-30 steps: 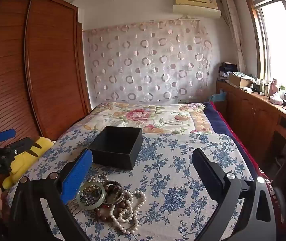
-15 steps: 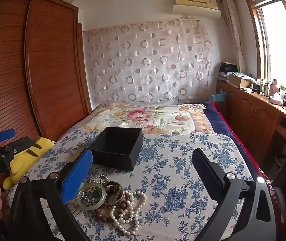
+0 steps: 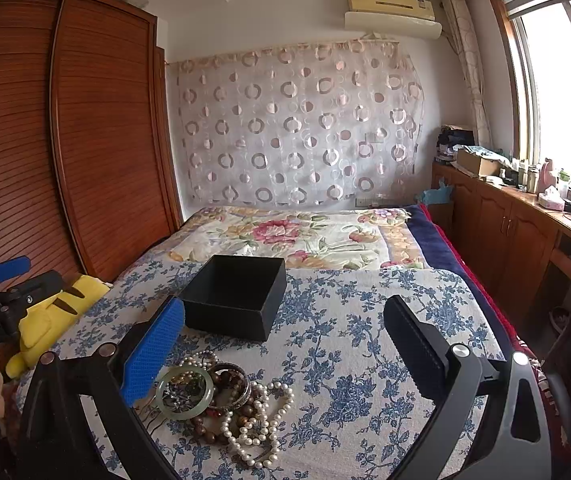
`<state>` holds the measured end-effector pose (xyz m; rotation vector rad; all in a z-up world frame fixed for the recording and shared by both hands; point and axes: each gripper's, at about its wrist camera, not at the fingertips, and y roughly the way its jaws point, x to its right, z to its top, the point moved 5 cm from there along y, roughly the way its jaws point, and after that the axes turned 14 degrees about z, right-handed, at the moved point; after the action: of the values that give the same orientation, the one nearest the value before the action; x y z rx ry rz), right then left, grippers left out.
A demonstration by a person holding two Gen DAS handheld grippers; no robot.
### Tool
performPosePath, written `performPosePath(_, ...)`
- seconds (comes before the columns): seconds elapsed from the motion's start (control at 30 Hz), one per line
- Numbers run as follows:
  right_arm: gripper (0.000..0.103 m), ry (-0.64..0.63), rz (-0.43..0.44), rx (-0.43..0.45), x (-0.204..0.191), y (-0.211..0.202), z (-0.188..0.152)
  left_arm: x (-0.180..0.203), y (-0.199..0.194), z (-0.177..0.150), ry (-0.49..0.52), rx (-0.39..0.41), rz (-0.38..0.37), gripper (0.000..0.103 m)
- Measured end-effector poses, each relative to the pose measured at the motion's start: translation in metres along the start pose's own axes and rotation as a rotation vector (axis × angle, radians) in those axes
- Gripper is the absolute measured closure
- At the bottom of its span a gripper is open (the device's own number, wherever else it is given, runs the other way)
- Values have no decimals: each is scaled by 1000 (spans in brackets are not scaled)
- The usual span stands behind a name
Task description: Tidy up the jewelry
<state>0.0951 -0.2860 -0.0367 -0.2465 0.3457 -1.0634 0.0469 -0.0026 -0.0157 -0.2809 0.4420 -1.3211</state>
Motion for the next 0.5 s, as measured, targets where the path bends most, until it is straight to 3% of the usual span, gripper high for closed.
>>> performPosePath(0.5, 3, 1, 0, 2, 0, -1, 0, -3, -4, 4, -8, 10, -8, 8)
